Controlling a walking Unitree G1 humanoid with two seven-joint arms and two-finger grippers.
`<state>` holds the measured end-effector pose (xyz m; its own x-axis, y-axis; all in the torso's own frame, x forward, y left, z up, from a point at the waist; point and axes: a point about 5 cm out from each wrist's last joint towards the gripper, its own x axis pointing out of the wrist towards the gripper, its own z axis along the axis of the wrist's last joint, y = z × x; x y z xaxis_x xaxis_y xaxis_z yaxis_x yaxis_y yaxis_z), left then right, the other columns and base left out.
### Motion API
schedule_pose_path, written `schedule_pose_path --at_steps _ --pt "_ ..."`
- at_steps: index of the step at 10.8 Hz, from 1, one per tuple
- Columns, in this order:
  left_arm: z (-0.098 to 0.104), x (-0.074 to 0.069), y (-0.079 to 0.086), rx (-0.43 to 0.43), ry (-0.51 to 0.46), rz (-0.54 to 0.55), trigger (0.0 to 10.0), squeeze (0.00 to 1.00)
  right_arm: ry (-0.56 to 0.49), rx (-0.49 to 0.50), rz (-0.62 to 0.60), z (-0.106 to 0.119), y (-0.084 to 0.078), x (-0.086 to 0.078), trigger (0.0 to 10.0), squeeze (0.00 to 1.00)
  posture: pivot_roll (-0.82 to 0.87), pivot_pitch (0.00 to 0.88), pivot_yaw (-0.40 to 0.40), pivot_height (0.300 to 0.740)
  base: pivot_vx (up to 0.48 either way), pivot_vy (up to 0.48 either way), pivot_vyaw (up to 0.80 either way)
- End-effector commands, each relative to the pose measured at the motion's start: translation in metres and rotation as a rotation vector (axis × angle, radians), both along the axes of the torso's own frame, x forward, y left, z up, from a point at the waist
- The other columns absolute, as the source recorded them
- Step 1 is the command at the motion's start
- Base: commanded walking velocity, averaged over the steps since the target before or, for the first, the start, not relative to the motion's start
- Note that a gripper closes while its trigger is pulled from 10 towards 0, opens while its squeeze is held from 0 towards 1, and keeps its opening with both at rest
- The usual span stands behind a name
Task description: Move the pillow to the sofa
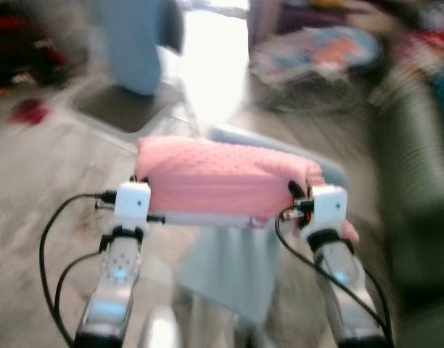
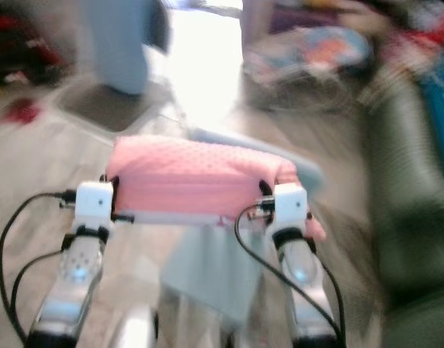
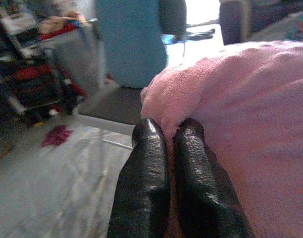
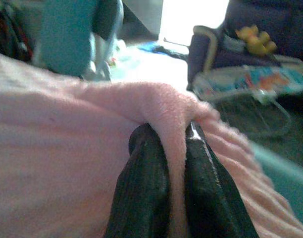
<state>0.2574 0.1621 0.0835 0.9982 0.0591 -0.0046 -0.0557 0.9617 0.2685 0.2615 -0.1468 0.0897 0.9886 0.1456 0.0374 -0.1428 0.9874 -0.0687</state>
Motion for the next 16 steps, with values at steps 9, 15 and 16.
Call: schedule_pose_path --at_steps 9,15,16 --pt "0.000 0.002 -0.011 -0.082 0.042 -0.066 10.0 0.00 0.016 0.000 -0.072 -0.001 -0.016 -0.005 10.0 0.00 -0.06 0.050 -0.049 0.740 0.000 0.000 0.00" --pt "0.000 -0.001 -0.021 -0.124 0.054 -0.135 10.0 0.00 0.031 -0.007 -0.074 -0.004 -0.019 -0.002 10.0 0.00 -0.05 0.055 -0.053 0.740 0.000 0.000 -0.36" --pt "0.001 -0.001 -0.022 -0.131 0.051 -0.147 10.0 0.00 0.034 -0.007 -0.074 -0.004 -0.019 -0.002 10.0 0.00 -0.05 0.055 -0.053 0.740 0.000 0.000 0.00"
